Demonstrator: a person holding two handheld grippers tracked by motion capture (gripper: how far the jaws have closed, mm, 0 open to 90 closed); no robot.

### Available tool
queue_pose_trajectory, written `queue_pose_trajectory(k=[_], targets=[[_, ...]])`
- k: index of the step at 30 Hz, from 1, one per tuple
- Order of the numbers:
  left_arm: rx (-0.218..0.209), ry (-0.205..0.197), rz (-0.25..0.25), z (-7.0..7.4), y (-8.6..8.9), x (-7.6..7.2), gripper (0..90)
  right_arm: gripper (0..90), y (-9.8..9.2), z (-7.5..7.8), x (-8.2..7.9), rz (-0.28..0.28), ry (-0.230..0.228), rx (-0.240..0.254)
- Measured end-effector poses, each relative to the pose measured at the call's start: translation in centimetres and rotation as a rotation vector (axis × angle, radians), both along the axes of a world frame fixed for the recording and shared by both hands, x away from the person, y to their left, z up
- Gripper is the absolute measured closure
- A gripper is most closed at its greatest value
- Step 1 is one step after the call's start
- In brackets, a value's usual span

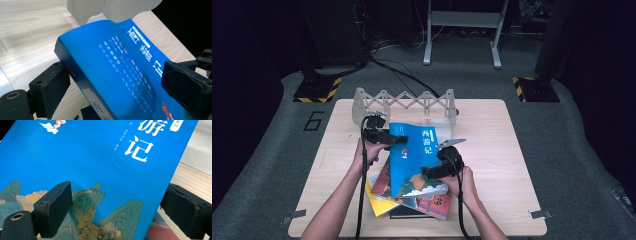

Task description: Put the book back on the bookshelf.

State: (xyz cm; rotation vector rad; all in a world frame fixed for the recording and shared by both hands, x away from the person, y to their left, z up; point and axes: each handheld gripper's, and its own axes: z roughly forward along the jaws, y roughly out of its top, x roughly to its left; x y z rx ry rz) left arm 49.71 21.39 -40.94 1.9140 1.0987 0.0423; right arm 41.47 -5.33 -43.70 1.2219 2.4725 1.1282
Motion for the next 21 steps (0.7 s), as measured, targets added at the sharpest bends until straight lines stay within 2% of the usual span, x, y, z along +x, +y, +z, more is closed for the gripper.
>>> queue_pose_trajectory(k=[1, 2, 7, 8, 9, 12, 13, 18, 19, 20, 21], targets=[[0.000, 0.005, -0.004, 0.2, 0.0, -0.1, 9.5, 11.0, 0.0, 0.0, 0.0, 0.002, 0.004, -0.002], [-0.001, -0.007, -0.006, 0.5, 0.0, -0.2, 9.9, 11.0, 0.0, 0.0, 0.1, 0.004, 0.001, -0.004], [0.033, -0.022, -0.009, 1.2, -0.5, -0.5, 11.7, 11.3, 0.2, 0.0, 0.1, -0.006, 0.002, 0.003], [0.023, 0.003, -0.028, 0.9, -0.6, -0.5, 11.7, 11.3, 0.2, 0.0, 0.1, -0.006, 0.002, 0.003], [0.016, 0.011, -0.046, 0.7, -0.8, -0.6, 12.1, 11.3, 0.2, -0.1, 0.0, -0.012, -0.002, 0.012], [0.036, 0.029, -0.075, -0.4, -1.7, -1.3, 12.7, 11.4, 0.1, -0.2, 0.0, -0.015, -0.010, 0.022], [0.016, 0.041, -0.081, -0.6, -1.8, -1.4, 12.7, 11.4, 0.1, -0.2, 0.0, -0.017, -0.013, 0.021], [0.008, 0.032, -0.099, -0.2, -1.9, -2.0, 12.9, 11.8, 0.2, -0.2, 0.0, -0.016, -0.015, 0.027], [0.002, 0.048, -0.113, 0.0, -2.3, -2.3, 16.6, 12.2, 0.2, -0.2, 0.1, -0.018, -0.014, 0.031], [0.050, 0.032, -0.109, 0.2, -2.6, -2.6, 14.6, 12.3, 0.4, -0.2, 0.1, -0.018, -0.009, 0.038], [0.076, 0.021, -0.107, 0.4, -2.7, -2.8, 14.6, 12.3, 0.5, -0.1, 0.2, -0.017, -0.005, 0.034]])
